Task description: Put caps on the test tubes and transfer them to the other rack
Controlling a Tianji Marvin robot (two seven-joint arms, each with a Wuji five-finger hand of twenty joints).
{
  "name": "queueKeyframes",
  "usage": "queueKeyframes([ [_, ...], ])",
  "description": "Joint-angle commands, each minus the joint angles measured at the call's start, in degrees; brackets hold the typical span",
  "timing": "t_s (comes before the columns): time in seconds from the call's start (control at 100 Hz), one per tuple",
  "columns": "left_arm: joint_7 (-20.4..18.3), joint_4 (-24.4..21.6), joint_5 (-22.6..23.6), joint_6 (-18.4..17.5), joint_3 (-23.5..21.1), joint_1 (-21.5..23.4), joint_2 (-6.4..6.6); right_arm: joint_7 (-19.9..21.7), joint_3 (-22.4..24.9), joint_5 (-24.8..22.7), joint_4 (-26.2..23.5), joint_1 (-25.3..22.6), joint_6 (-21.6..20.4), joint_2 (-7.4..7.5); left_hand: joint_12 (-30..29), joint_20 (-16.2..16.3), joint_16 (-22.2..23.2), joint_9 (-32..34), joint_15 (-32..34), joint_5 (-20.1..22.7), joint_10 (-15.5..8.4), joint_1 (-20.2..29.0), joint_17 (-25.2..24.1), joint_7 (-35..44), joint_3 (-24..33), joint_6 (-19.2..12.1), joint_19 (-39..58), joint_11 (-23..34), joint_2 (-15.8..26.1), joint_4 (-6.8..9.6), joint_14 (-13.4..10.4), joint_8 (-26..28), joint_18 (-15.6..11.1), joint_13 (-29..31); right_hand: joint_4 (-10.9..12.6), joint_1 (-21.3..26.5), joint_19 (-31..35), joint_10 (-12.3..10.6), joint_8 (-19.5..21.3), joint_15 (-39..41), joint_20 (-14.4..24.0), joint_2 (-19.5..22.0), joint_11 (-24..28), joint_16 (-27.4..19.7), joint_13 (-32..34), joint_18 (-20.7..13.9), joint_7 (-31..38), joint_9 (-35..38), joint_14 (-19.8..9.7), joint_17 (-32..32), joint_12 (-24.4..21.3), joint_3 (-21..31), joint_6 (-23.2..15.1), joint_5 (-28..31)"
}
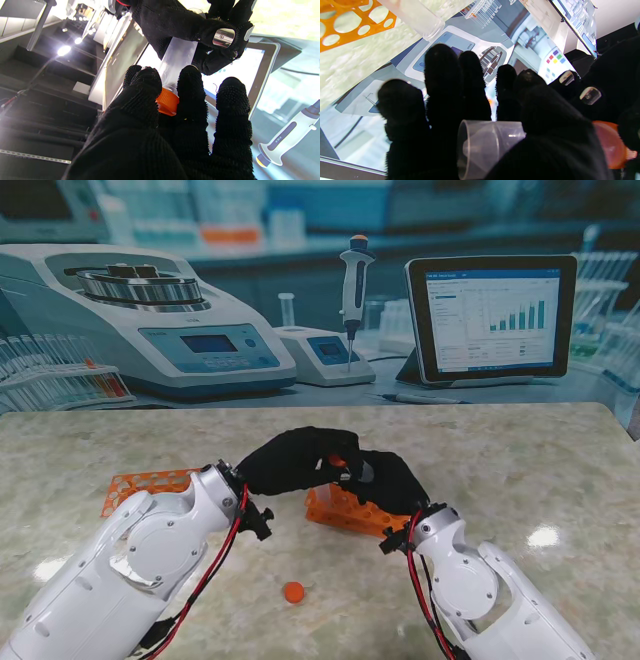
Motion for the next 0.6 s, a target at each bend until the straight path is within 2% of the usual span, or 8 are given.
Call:
queueKeyframes([
  [0.0, -1.60, 0.14, 0.21, 0.45, 0.41, 0.15, 0.65, 0.01, 0.07, 0.03, -0.72, 0.26, -0.45, -0.15, 1.67, 0.33, -0.77, 9.12, -2.47, -1.09, -0.98, 4.18, -1.44, -3.12, -4.05, 1.49, -1.62, 4.35, 5.64, 4.27, -2.13, -3.07, -1.88, -1.47, -1.64, -0.41, 1.55, -1.63, 0.79, 1.93, -0.98, 8.06, -0.21, 0.19, 2.65, -1.86, -0.26, 2.46, -3.15, 1.85, -0.83, 4.18, -2.50, 1.67],
  [0.07, -2.21, 0.16, 0.13, 0.75, 0.56, -0.10, 0.77, 0.09, 0.08, -0.17, -0.82, 0.19, -0.91, -0.09, -2.99, -0.21, -1.88, 6.33, -4.51, -1.56, -1.05, 2.29, -2.58, -5.66, -6.42, 1.23, -2.93, 6.06, 5.15, 5.03, -2.22, -4.57, -1.72, -2.43, -1.74, -0.80, 1.42, -1.94, 0.95, 2.39, -0.99, 7.77, -0.33, 0.20, 2.68, -2.32, -0.14, 2.60, -3.52, 2.34, -1.00, 4.35, -3.23, 1.88],
  [0.14, -2.70, 0.26, 0.16, 0.93, 0.72, -0.40, 0.87, 0.23, 0.14, -0.40, -1.08, 0.02, -1.42, 0.00, -8.65, -1.07, -3.72, 3.91, -7.45, -1.96, -1.14, 0.39, -3.82, -8.84, -7.16, 0.81, -4.90, 6.64, 4.67, 4.99, -1.68, -5.97, -1.03, -3.36, -1.80, -1.07, 1.37, -2.13, 1.07, 2.79, -0.92, 7.45, -0.40, 0.20, 2.68, -2.80, -0.03, 2.81, -3.75, 2.54, -1.14, 4.68, -3.67, 2.05],
  [0.28, -3.67, 0.28, 0.26, 1.42, 0.96, -0.85, 1.06, 0.52, 0.25, -1.23, -1.58, -0.23, -2.30, 0.21, -15.33, -1.84, -5.32, 2.32, -9.90, -2.07, -1.04, -0.38, -5.61, -11.91, -7.10, -0.28, -6.77, 6.44, 4.67, 4.73, -0.72, -6.88, 0.01, -4.27, -2.00, -1.73, 1.60, -2.69, 1.21, 3.40, -0.63, 6.85, -0.44, 0.18, 2.71, -3.61, 0.24, 3.16, -4.46, 2.72, -1.35, 5.13, -4.94, 2.36],
  [0.37, -4.56, 0.10, 0.55, 1.64, 0.97, -1.02, 1.29, 0.85, 0.31, -1.39, -1.91, -0.38, -2.92, 0.33, -17.82, -2.05, -5.80, 1.99, -10.51, -1.71, -1.21, -0.31, -6.10, -13.47, -6.70, -1.24, -7.16, 5.70, 4.54, 4.73, -0.09, -7.90, 1.23, -4.14, -2.11, -2.16, 1.72, -3.08, 1.27, 3.64, -0.51, 6.35, -0.50, 0.13, 2.68, -4.06, 0.48, 3.33, -4.65, 2.81, -1.49, 5.51, -5.98, 2.60],
  [0.5, -5.19, -0.07, 1.38, 1.54, 0.92, -1.14, 1.50, 0.99, 0.35, -2.03, -2.26, -0.51, -3.85, 0.47, -20.44, -1.26, -5.82, 1.98, -9.78, -1.20, -1.62, 0.44, -4.66, -16.32, -4.65, -1.81, -4.77, 4.58, 4.79, 4.94, -0.90, -10.66, 1.01, -2.71, -2.29, -2.74, 1.83, -3.39, 1.30, 3.86, -0.42, 5.97, -0.66, 0.03, 2.72, -4.67, 0.68, 3.43, -5.09, 2.93, -1.73, 6.02, -6.97, 2.67],
  [0.53, -5.32, -0.07, 1.55, 1.48, 0.91, -1.19, 1.54, 1.00, 0.34, -2.04, -2.35, -0.55, -4.04, 0.48, -20.75, -2.03, -3.17, 2.41, -10.04, -1.03, -1.74, 0.39, -3.72, -16.42, -2.81, -1.41, -4.14, 4.33, 4.64, 4.73, -1.19, -11.43, 0.68, -1.65, -2.34, -2.84, 1.84, -3.55, 1.28, 3.92, -0.41, 5.91, -0.70, 0.01, 2.69, -4.74, 0.71, 3.42, -5.14, 2.93, -1.78, 6.14, -7.07, 2.65],
  [0.59, -5.83, -0.11, 1.62, 1.50, 0.87, -1.26, 1.66, 0.95, 0.33, -2.13, -2.48, -0.63, -4.40, 0.49, -20.08, -2.67, -1.85, 2.87, -9.90, -0.83, -2.13, 1.34, -2.89, -16.82, -1.29, 0.01, -3.91, 4.32, 4.72, 4.84, -1.18, -12.13, 0.34, -0.74, -2.42, -3.01, 1.88, -3.38, 1.23, 4.05, -0.39, 5.83, -0.72, 0.00, 2.72, -4.91, 0.76, 3.48, -5.12, 2.97, -1.86, 6.29, -7.15, 2.68],
])
